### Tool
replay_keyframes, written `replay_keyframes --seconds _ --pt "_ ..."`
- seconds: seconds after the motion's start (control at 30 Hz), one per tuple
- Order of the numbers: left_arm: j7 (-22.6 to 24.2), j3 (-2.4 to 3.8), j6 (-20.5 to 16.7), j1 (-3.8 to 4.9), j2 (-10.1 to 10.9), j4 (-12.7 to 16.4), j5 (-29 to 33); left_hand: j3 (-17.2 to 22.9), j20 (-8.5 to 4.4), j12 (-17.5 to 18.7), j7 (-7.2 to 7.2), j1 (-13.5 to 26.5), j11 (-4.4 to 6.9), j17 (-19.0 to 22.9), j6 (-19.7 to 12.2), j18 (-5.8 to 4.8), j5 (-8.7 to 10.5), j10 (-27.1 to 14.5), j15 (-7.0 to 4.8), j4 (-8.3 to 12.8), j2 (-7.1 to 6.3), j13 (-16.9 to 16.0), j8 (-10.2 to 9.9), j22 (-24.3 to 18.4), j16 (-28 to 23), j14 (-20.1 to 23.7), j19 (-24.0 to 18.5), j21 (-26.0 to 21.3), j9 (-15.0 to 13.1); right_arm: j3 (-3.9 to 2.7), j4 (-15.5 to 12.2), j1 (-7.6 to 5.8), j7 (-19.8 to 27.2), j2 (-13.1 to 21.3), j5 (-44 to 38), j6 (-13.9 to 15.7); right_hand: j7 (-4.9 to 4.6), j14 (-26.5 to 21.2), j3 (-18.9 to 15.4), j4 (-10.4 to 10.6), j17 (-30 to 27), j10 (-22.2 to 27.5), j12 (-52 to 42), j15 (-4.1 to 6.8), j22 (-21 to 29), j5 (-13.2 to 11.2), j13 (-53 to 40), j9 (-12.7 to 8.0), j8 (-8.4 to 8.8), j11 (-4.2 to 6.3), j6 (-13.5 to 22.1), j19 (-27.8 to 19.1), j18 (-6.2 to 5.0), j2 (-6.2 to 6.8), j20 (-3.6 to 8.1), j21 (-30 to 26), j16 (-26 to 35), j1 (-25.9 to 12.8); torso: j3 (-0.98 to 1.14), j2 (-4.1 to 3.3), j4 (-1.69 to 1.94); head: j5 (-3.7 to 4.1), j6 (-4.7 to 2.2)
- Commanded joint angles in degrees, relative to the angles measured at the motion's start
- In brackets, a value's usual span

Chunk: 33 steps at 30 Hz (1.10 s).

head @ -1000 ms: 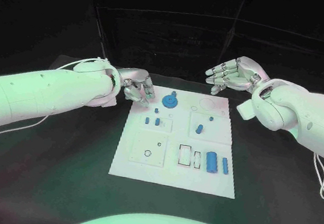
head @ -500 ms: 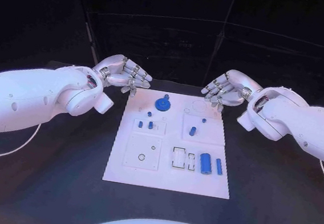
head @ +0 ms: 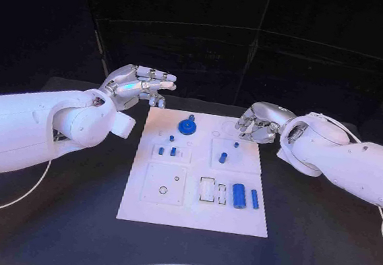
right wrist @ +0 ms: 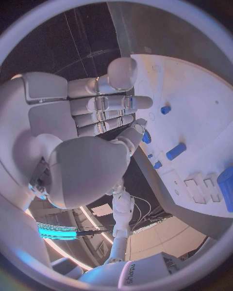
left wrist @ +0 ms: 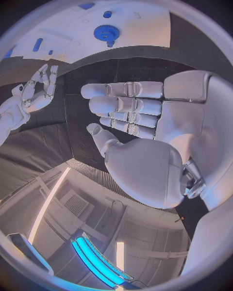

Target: Assemble the parts on the task board

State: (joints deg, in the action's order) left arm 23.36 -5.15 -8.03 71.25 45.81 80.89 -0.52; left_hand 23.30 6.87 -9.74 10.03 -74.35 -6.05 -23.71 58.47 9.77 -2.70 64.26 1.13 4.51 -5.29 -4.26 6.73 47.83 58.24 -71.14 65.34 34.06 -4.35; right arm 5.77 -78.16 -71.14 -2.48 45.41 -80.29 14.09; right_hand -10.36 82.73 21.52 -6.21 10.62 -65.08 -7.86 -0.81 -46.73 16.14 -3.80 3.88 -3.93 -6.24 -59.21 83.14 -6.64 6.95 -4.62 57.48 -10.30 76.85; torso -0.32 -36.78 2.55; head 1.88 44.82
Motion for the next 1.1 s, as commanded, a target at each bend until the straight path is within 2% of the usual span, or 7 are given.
replay_keyframes --seconds 0.03,0.1,0.13,0.33,0.47,0.73,1.1 --pt "3.16 0.04 1.04 0.04 0.14 0.55 3.77 -0.29 0.13 -0.24 0.06 -0.26 -0.04 0.18 -0.13 0.71 -0.21 -0.65 0.01 0.14 0.43 0.11 0.25 -0.19 -0.50 0.35 -0.49 -0.47 0.07 -0.04 0.32 0.22 -3.25 -0.29 -6.58 -2.09 -0.22 0.70 0.38 -0.02 0.21 0.69 0.43 -0.02 -2.51 -1.48 0.02 -0.16 0.45 -0.13 1.39 -0.44 0.98 0.66 -0.03 2.26 0.43 -0.20 0.04 -0.12 0.01 0.06 -0.40" --pt "3.40 0.04 1.20 0.03 0.18 0.74 3.86 -0.38 0.14 -0.23 0.06 -0.43 -0.08 0.33 -0.14 0.70 -0.20 -0.85 0.04 0.24 0.42 0.14 0.26 -0.34 -0.71 0.50 -0.58 -0.69 0.07 -0.04 0.47 0.54 -3.57 -0.46 -6.90 -2.88 -0.36 0.77 0.40 0.05 0.33 1.05 0.57 -0.13 -3.43 -2.54 0.02 -0.15 0.39 -0.22 2.00 -0.64 1.00 0.87 -0.09 3.17 0.57 -0.27 0.02 -0.14 0.08 0.15 -0.56" --pt "3.49 0.04 1.25 0.02 0.19 0.81 3.88 -0.42 0.15 -0.22 0.07 -0.48 -0.09 0.38 -0.16 0.69 -0.20 -0.94 0.05 0.27 0.43 0.15 0.26 -0.40 -0.80 0.57 -0.62 -0.78 0.08 -0.04 0.50 0.66 -3.65 -0.52 -6.99 -3.15 -0.51 0.81 0.34 0.11 0.39 1.29 0.67 -0.20 -3.66 -2.83 0.04 -0.13 0.36 -0.33 2.17 -0.79 0.99 1.01 -0.15 3.44 0.63 -0.36 0.04 -0.05 0.01 0.13 -0.56" --pt "3.81 0.04 1.44 0.01 0.12 1.15 3.96 -0.51 0.17 -0.24 0.09 -0.70 -0.13 0.53 -0.20 0.69 -0.21 -1.14 0.08 0.39 0.46 0.17 0.27 -0.55 -0.98 0.68 -0.68 -1.01 0.09 -0.04 0.73 1.24 -3.97 -0.95 -7.28 -4.28 -0.84 1.00 -0.09 0.45 0.69 2.05 0.81 -0.42 -4.64 -3.88 -0.01 -0.03 0.25 -0.62 2.68 -1.64 0.87 1.44 -0.54 4.58 0.98 -0.51 0.14 -0.03 -0.06 -0.04 -0.30" --pt "3.88 0.04 1.83 -0.03 -0.03 1.31 3.98 -0.51 0.14 -0.32 0.11 -1.14 -0.12 0.55 -0.26 0.71 -0.21 -1.22 0.04 0.68 0.47 0.17 0.27 -0.61 -0.86 0.43 -0.52 -1.05 0.10 -0.05 0.96 1.68 -3.95 -1.26 -7.09 -4.75 -0.83 1.08 -0.09 0.57 0.87 2.23 0.74 -0.43 -5.23 -4.03 -0.03 0.05 0.12 -0.61 2.54 -2.11 0.73 1.30 -0.77 5.25 1.20 -0.27 0.11 0.01 -0.02 -0.10 -0.12" --pt "3.94 0.04 1.66 -0.09 -0.13 1.18 3.98 -0.58 0.13 -0.34 0.16 -1.29 -0.15 0.57 -0.35 0.71 -0.21 -1.32 0.05 0.81 0.40 0.18 0.24 -0.64 -0.84 0.37 -0.47 -1.08 0.12 -0.05 1.15 2.19 -3.74 -1.68 -6.77 -4.19 -0.54 1.03 0.90 0.46 1.11 1.68 0.30 -0.27 -6.93 -3.83 -0.09 0.19 -0.11 -0.35 1.78 -2.44 0.58 0.67 -1.10 6.87 1.61 0.64 0.22 -0.16 -0.07 -0.35 -0.02" --pt "3.85 0.04 1.74 -0.10 -0.43 0.75 3.98 -0.59 0.13 -0.34 0.17 -1.31 -0.16 0.58 -0.37 0.70 -0.21 -1.34 0.05 0.83 0.39 0.18 0.23 -0.64 -0.83 0.37 -0.46 -1.08 0.12 -0.05 2.14 2.36 -4.04 -2.39 -6.59 -4.10 -0.36 1.09 3.15 0.66 1.58 1.15 0.04 -0.19 -8.73 -4.64 -0.01 0.18 -0.03 -0.18 1.08 -3.09 0.31 0.08 -1.69 8.69 2.08 0.99 0.15 -0.09 0.04 -0.23 0.17"
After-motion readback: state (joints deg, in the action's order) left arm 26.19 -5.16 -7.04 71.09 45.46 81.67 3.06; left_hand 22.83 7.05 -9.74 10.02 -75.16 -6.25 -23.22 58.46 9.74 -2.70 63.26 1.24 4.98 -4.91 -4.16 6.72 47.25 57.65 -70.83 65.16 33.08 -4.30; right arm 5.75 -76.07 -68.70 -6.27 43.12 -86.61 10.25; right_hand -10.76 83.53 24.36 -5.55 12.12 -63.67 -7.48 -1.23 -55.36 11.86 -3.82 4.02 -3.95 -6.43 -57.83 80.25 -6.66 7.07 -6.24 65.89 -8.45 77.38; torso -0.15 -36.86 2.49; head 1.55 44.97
